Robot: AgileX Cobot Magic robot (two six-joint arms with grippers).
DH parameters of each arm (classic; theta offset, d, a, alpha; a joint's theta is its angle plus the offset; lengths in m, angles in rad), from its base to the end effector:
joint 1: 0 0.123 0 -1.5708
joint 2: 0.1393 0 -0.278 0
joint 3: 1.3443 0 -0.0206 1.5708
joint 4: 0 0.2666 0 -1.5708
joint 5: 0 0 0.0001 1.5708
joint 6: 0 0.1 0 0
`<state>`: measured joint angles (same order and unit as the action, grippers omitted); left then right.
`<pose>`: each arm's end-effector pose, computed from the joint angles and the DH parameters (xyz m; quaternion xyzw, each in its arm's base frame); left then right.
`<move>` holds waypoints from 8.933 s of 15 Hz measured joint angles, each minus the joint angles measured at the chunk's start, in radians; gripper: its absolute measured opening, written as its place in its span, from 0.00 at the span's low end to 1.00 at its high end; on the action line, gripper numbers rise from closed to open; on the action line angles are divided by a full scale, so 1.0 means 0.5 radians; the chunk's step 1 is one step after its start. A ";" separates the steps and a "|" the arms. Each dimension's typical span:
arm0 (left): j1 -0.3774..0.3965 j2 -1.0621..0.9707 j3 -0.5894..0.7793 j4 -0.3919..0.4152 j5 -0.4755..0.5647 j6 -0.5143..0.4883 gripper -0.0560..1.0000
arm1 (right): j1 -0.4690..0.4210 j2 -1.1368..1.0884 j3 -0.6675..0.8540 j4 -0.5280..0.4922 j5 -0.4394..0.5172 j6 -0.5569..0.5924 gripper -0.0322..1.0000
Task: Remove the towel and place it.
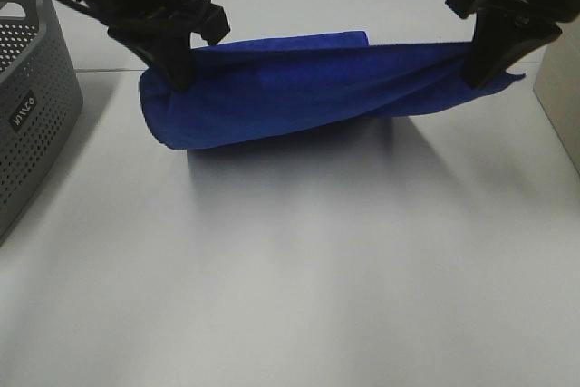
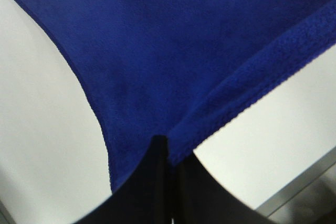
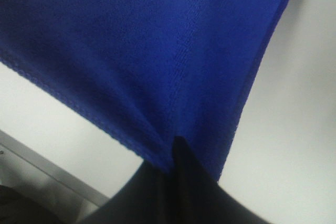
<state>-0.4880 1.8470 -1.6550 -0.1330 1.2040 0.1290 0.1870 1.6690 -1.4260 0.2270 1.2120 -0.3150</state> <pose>0.3523 -0.2010 0.2742 0.2856 0.9473 -0.0868 0.1167 0.3423 0.0862 0.2766 -0.2176 0.9646 0.1029 0.1075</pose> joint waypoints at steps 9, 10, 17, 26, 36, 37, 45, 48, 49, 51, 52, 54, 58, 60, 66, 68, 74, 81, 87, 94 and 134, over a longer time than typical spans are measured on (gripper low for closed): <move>-0.112 -0.314 0.608 -0.212 -0.010 0.044 0.05 | 0.014 -0.492 0.784 0.172 -0.008 0.076 0.05; -0.152 -0.350 0.662 -0.216 -0.010 0.036 0.05 | 0.014 -0.572 0.874 0.178 -0.008 0.078 0.05; -0.402 -0.542 1.058 -0.270 -0.034 -0.184 0.05 | 0.014 -0.946 1.378 0.298 -0.008 0.084 0.05; -0.568 -0.678 1.488 -0.450 -0.178 -0.296 0.05 | 0.014 -0.980 1.786 0.454 -0.010 0.084 0.05; -0.576 -0.304 1.594 -0.612 -0.318 -0.122 0.05 | 0.014 -0.974 1.886 0.468 -0.014 0.084 0.05; -0.578 -0.286 1.594 -0.624 -0.310 -0.096 0.05 | 0.014 -0.964 1.886 0.468 -0.014 0.084 0.05; -0.578 -0.220 1.594 -0.680 -0.226 -0.046 0.05 | 0.014 -0.820 1.886 0.478 -0.016 0.082 0.05; -0.578 -0.220 1.594 -0.686 -0.194 -0.046 0.05 | 0.014 -0.820 1.886 0.476 -0.014 0.112 0.07; -0.578 -0.220 1.598 -0.676 -0.112 -0.046 0.05 | 0.014 -0.820 1.898 0.434 -0.010 0.136 0.11; -0.578 -0.218 1.600 -0.678 -0.068 -0.046 0.05 | 0.014 -0.820 1.900 0.412 -0.008 0.142 0.17; -0.578 -0.218 1.600 -0.678 -0.066 -0.046 0.05 | 0.014 -0.820 1.900 0.408 -0.008 0.142 0.20; -0.578 -0.218 1.600 -0.682 -0.062 -0.046 0.10 | 0.014 -0.820 1.900 0.392 -0.008 0.142 0.28; -0.578 -0.218 1.600 -0.716 -0.032 -0.054 0.40 | 0.014 -0.820 1.900 0.378 -0.008 0.190 0.43; -0.578 -0.218 1.600 -0.716 -0.020 -0.054 0.48 | 0.014 -0.820 1.900 0.378 -0.008 0.234 0.52; -0.578 -0.218 1.530 -0.714 0.008 -0.064 0.50 | 0.014 -0.818 1.792 0.320 -0.004 0.244 0.58; -0.554 -0.216 1.414 -0.642 0.010 -0.134 0.50 | 0.014 -0.816 1.584 0.272 -0.002 0.248 0.58; -0.128 -0.216 0.952 -0.378 0.016 -0.212 0.50 | 0.008 -0.554 0.772 0.062 0.002 0.384 0.58; 0.496 -0.152 0.532 -0.366 -0.300 -0.126 0.51 | -0.334 0.254 -0.260 0.452 0.000 0.148 0.58; 0.546 0.048 0.510 -0.420 -0.716 0.054 0.65 | -0.368 0.824 -0.816 0.550 0.000 0.020 0.58; 0.550 0.578 0.102 -0.516 -0.834 0.052 0.65 | -0.464 1.248 -1.102 0.634 0.002 0.014 0.58; 0.648 1.266 -0.266 -1.650 -1.084 0.844 0.54 | -0.466 2.014 -1.614 0.890 -0.074 -0.020 0.53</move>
<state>-0.1640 2.4800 -1.7880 -0.9580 0.6620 0.5510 -0.0460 2.6760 -2.2330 0.6720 1.1750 -0.3250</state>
